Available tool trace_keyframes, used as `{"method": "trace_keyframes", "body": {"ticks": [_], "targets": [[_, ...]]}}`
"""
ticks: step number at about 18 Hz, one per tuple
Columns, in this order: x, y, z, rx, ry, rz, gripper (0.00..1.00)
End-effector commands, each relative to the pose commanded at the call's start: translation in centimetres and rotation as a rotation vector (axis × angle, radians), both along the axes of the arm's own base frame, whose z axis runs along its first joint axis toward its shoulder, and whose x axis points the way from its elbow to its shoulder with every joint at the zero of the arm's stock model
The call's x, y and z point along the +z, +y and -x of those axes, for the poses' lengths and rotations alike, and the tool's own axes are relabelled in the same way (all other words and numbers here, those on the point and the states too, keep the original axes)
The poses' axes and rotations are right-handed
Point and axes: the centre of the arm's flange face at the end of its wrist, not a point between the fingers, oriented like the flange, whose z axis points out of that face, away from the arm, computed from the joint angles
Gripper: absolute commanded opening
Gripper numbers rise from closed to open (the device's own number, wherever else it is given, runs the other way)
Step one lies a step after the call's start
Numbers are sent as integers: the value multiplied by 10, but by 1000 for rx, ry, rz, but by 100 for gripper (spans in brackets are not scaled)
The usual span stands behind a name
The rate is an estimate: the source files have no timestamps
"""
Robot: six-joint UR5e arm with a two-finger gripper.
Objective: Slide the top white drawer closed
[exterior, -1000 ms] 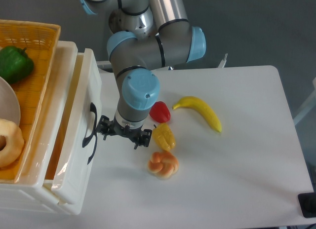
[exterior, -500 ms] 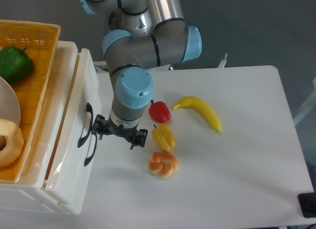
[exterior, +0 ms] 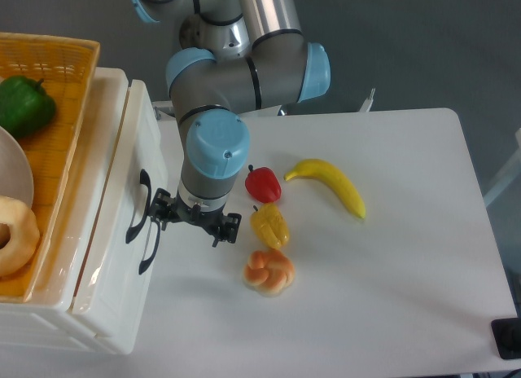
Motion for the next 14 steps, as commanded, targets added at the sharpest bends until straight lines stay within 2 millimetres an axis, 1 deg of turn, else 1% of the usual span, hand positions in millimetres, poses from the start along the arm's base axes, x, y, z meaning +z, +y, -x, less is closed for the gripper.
{"method": "trace_keyframes", "body": {"ticks": [3,14], "targets": [[1,3,-5,-9,1,-1,100],[2,5,-8,-6,-6,-7,100]]}}
